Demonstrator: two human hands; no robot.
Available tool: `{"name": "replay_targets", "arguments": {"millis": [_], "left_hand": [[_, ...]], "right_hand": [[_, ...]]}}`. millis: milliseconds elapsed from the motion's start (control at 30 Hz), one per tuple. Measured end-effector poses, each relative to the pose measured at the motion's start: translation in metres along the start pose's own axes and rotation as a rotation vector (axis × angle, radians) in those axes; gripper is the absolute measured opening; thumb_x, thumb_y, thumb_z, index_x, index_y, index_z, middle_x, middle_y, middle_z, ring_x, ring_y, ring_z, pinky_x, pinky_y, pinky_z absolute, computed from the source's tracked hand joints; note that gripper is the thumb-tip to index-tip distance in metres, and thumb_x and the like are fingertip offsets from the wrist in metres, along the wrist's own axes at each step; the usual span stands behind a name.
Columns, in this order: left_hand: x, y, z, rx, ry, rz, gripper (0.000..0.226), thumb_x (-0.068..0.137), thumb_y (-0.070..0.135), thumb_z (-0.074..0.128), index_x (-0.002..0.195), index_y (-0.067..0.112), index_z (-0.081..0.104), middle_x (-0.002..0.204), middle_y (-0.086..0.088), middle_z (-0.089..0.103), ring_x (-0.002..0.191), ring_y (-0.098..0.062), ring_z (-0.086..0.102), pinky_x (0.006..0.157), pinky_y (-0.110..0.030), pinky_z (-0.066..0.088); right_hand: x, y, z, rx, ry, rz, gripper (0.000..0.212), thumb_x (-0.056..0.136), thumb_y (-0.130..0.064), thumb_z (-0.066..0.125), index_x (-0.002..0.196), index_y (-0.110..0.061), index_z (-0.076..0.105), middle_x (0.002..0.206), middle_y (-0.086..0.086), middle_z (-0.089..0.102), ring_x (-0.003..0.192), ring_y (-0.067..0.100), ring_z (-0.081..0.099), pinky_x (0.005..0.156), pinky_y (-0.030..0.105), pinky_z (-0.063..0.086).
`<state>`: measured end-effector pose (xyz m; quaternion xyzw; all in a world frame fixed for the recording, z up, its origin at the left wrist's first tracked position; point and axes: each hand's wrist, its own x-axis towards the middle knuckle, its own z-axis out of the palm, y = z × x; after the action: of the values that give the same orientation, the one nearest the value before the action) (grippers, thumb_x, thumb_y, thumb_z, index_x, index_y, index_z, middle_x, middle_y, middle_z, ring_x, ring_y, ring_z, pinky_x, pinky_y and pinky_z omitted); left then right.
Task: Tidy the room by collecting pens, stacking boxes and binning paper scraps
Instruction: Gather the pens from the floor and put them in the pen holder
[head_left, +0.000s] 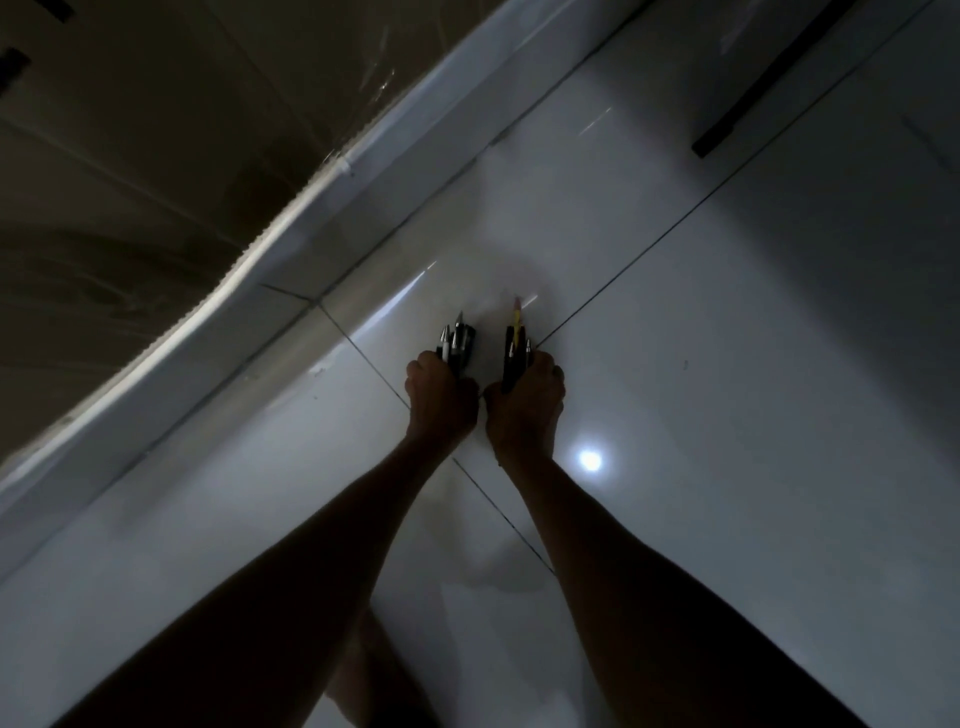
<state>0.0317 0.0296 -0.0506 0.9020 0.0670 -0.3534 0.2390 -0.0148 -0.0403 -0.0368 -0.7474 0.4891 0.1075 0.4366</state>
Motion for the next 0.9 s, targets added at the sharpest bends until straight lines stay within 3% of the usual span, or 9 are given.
{"name": "replay_targets", "arguments": {"millis": [200,400,600,900], "left_hand": [[-0.003,0.004,-0.003,-0.047,-0.052,-0.047,0.037,0.093,0.011,0.054,0.123,-0.004,0.041,0.123,-0.020,0.043,0.110,-0.035,0.049,0.090,-0.047,0.050],[-0.013,0.003,0.001,-0.027,-0.063,-0.052,0.035,0.094,0.011,0.052,0.124,-0.002,0.041,0.122,-0.018,0.040,0.112,-0.033,0.044,0.092,-0.044,0.046],[-0.012,-0.001,-0.005,-0.176,-0.131,-0.120,0.037,0.096,0.012,0.048,0.128,0.001,0.034,0.119,-0.022,0.054,0.105,-0.038,0.058,0.080,-0.045,0.052],[-0.018,-0.001,-0.004,-0.210,-0.128,-0.166,0.036,0.098,0.015,0.043,0.129,0.003,0.030,0.111,-0.021,0.059,0.096,-0.038,0.062,0.069,-0.043,0.052]], "right_hand": [[-0.003,0.008,-0.004,-0.078,-0.002,-0.021,0.044,0.087,-0.001,0.060,0.129,-0.004,0.046,0.128,0.017,0.045,0.117,0.030,0.046,0.092,0.032,0.045],[0.002,0.006,-0.010,-0.152,-0.041,0.016,0.041,0.089,-0.007,0.061,0.126,-0.001,0.044,0.125,0.017,0.051,0.115,0.030,0.051,0.088,0.031,0.046],[0.003,0.011,-0.015,-0.218,-0.070,-0.005,0.045,0.090,-0.015,0.063,0.130,-0.003,0.046,0.130,0.016,0.044,0.117,0.029,0.049,0.095,0.034,0.047],[0.005,0.010,-0.024,-0.198,-0.130,-0.062,0.038,0.092,-0.014,0.058,0.124,0.004,0.049,0.123,0.020,0.056,0.111,0.032,0.057,0.084,0.030,0.047]]}}
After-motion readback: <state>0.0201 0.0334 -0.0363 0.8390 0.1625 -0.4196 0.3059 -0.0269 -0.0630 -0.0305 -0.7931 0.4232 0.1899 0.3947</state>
